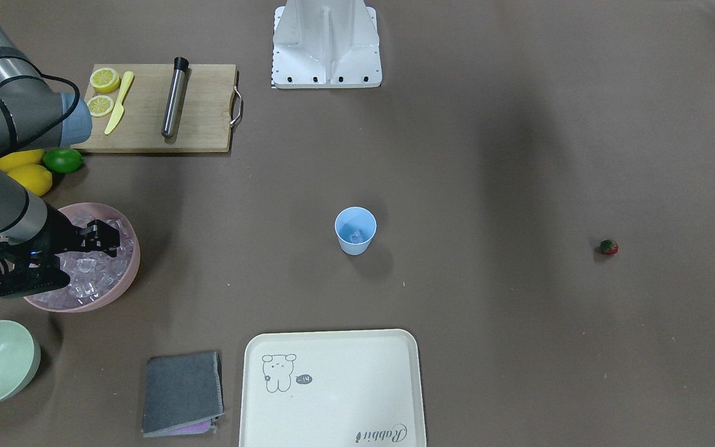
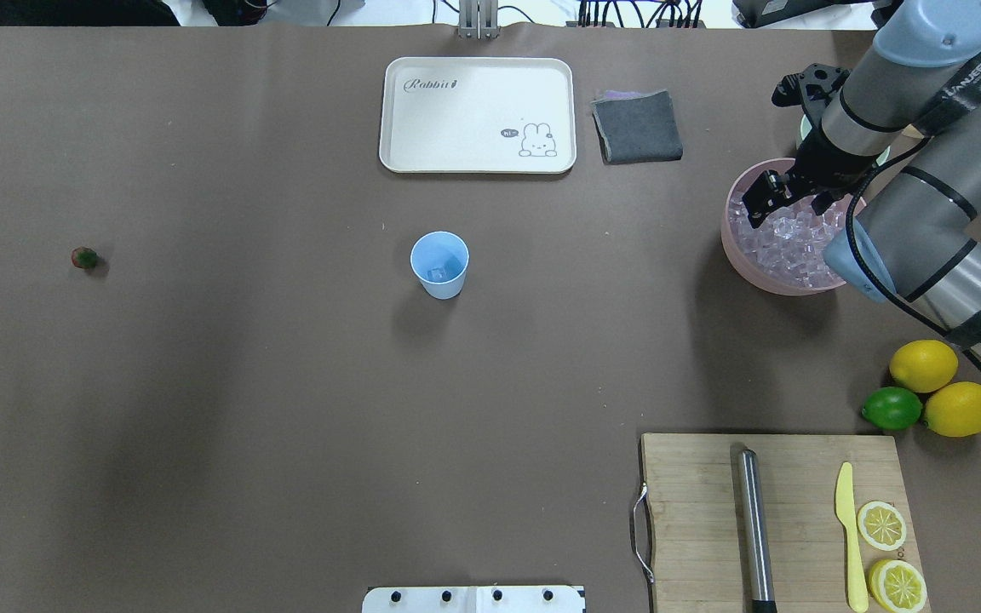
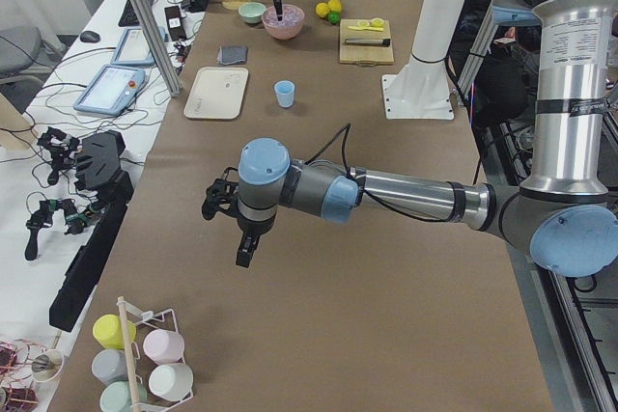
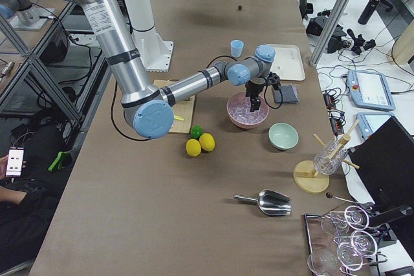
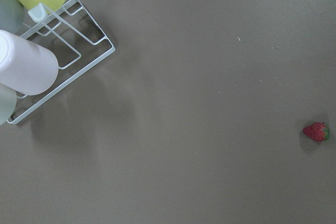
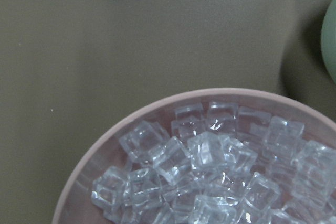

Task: Put ice and strawberries in cup
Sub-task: 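Lower the right gripper into the pink bowl and grasp another ice cube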

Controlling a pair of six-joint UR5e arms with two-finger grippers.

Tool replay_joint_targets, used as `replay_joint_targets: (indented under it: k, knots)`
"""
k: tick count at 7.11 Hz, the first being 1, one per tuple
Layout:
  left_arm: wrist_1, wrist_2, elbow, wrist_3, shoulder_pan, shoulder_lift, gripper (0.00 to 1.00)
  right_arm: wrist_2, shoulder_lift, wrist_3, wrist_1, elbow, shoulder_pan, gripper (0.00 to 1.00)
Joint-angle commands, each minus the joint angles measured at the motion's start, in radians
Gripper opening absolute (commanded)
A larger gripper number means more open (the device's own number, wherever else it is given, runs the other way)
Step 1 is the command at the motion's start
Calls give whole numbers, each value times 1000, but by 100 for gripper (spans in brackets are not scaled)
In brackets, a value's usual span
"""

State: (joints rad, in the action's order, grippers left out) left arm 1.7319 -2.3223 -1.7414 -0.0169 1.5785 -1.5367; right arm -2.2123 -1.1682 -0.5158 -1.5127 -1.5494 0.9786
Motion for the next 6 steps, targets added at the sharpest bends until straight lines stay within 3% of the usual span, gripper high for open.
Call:
replay_joint_targets:
  k: [1, 3, 6]
  knots:
    - [2, 1, -1, 0, 0, 1, 98, 20, -7, -4, 0, 9, -17, 98]
    - [2, 0, -3, 0, 0, 1, 98, 22, -7, -3, 2, 23, -17, 98]
    - [0, 0, -3, 0, 0, 0, 98, 22, -5, -3, 2, 29, -17, 80]
